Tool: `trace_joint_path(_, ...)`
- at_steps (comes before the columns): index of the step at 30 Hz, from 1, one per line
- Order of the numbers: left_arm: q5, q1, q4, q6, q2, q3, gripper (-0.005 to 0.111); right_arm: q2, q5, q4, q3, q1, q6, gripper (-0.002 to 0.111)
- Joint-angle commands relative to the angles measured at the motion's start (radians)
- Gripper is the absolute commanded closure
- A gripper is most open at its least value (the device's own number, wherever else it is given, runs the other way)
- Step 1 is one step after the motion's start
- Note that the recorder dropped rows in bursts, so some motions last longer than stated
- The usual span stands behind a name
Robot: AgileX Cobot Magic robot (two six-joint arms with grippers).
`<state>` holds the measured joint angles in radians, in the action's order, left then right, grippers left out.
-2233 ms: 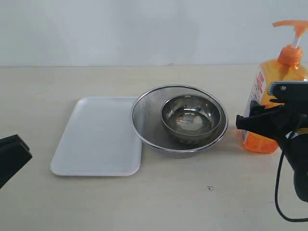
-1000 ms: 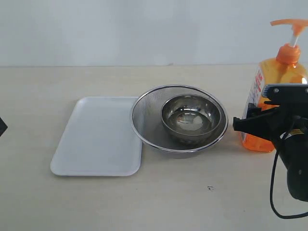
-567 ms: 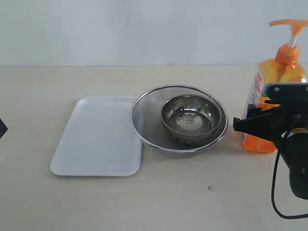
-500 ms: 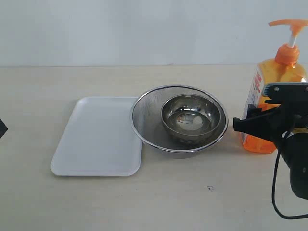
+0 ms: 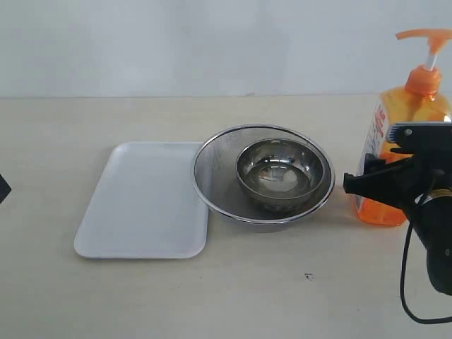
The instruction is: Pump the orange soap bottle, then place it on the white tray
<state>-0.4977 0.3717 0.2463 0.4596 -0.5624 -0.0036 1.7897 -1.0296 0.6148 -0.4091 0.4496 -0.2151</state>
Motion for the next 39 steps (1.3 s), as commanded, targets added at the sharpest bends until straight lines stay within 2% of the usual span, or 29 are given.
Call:
trace_joint_path(1, 0.000, -0.002, -0.008, -0.008, 0.003, 0.004, 0.102, -0.013, -0.099, -0.023, 0.002, -0.002, 0.036, 0.108)
trace_joint_path(12, 0.000, -0.002, -0.006, -0.005, 0.003, 0.004, 0.102, -0.013, -0.192, -0.049, 0.002, -0.002, 0.060, 0.108)
trace_joint_path(39, -0.002, -0.002, -0.004, 0.008, 0.003, 0.004, 0.102, -0.047, -0.192, -0.101, 0.002, 0.000, 0.022, 0.108)
